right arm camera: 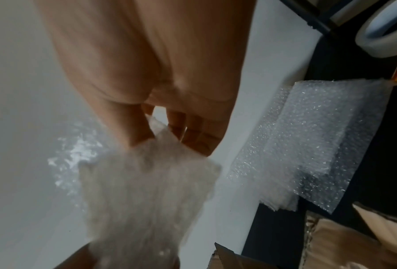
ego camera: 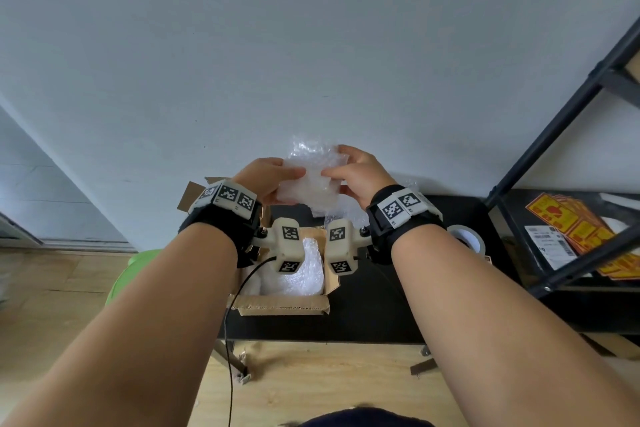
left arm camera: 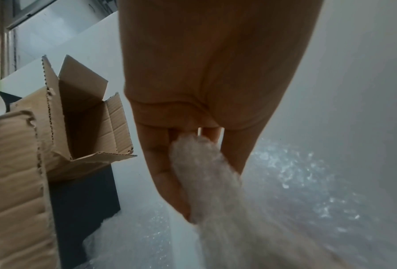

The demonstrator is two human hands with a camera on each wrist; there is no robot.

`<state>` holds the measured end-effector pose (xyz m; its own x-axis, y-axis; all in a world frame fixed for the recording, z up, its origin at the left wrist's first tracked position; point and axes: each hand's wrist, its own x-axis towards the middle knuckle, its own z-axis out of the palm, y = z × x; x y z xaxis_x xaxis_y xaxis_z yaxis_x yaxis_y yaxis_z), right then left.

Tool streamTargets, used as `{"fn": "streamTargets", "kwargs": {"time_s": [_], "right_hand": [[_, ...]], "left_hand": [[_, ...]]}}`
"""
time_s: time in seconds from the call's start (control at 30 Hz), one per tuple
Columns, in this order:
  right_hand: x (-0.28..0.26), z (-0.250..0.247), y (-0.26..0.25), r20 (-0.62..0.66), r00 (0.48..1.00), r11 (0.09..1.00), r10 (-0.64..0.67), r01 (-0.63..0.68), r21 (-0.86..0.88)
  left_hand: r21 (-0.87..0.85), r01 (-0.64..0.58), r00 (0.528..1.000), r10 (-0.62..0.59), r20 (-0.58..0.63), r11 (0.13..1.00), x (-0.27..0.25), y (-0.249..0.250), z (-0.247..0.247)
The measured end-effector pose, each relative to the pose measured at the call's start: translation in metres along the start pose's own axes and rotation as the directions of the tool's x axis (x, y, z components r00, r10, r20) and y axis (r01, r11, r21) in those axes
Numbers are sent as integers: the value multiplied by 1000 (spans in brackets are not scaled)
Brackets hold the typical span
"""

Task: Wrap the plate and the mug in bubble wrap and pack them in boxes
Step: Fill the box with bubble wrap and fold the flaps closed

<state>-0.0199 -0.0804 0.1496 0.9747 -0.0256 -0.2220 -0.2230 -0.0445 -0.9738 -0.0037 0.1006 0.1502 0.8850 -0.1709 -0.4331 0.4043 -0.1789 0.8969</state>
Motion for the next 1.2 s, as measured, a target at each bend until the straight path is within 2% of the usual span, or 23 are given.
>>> {"fn": "streamTargets", "kwargs": {"time_s": [0.1, 0.27, 0.4, 0.47, 0.57, 0.7, 0.77, 0.87, 0.93, 1.03, 1.2], "right_hand": [[2, 3, 1, -16, 998, 997, -68, 67, -32], [-3, 4, 0, -46, 986, 959, -163, 147, -241], [-11, 10, 0, 36, 967, 851, -254, 241, -467], [-13, 11, 2, 59, 967, 826, -248, 243, -509], [-18, 12, 2, 105, 986, 888, -125, 159, -431], [-18, 15, 3, 148, 987, 977, 67, -35, -209], [-20, 16, 6, 136, 988, 966, 76, -39, -255], [-26, 19, 14, 148, 983, 835, 106, -7, -551], [-30, 21, 21, 127, 981, 779, 144, -34, -626], [-37, 24, 31, 66, 982, 712, 176, -81, -698], [-43, 33, 56, -42, 974, 519, 224, -155, -841]], "left_hand": [[-103, 82, 996, -79, 40, 991, -3, 0, 7], [-313, 185, 982, -162, 98, 931, -7, 4, 0], [-244, 222, 969, -186, 164, 944, -7, 0, -4], [-252, 199, 977, -173, 122, 947, -8, -5, -4], [-258, 150, 988, -150, 19, 954, -9, -9, -5], [-129, 77, 996, -83, -38, 989, -10, -12, -9], [-52, 45, 999, -45, 4, 998, -14, -14, -10], [25, 7, 997, -9, 80, 1000, -15, -24, -10], [143, -25, 994, 10, 105, 989, -14, -34, -11], [485, -59, 992, -3, 126, 872, -11, -52, -15], [707, -92, 991, -4, 133, 701, -14, -85, -17]]}}
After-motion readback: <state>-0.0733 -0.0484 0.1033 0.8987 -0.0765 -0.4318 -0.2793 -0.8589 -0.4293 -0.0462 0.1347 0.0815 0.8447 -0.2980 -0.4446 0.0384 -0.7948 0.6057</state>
